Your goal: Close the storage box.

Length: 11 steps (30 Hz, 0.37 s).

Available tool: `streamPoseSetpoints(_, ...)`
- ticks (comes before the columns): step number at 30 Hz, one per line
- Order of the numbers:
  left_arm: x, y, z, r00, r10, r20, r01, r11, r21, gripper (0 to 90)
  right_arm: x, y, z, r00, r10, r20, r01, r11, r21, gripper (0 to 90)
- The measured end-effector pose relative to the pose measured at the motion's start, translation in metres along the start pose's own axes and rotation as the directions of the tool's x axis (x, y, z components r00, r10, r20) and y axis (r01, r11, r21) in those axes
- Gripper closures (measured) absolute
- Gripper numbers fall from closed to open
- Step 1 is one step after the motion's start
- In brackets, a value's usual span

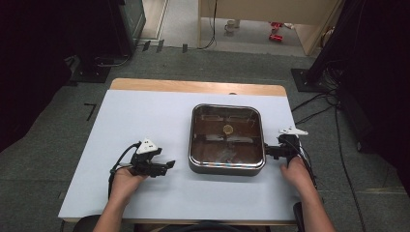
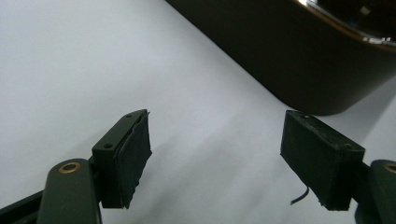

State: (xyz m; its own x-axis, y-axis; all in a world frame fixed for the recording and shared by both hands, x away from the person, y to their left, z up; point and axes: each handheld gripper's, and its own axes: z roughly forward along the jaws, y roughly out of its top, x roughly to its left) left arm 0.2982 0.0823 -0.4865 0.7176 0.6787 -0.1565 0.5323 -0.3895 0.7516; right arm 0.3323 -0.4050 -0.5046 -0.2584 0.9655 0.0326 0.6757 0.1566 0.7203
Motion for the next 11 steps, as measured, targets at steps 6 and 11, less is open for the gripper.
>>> streamPoseSetpoints(6,-0.0063,-0.0059,0.0077,0.9970,0.077,0.005,-0.077,0.9955,0.055,19.6,-0.0001,0.0000,0.0001,1.0000,0.000,-0.001,0.000,1.000,0.000,8.8)
streamPoseSetpoints(11,-0.0099,-0.0101,0.0087,0.9939,0.109,-0.019,-0.108,0.9935,0.036,18.5,-0.0001,0.0000,0.0000,1.0000,-0.001,0.000,0.001,1.000,0.000,8.8)
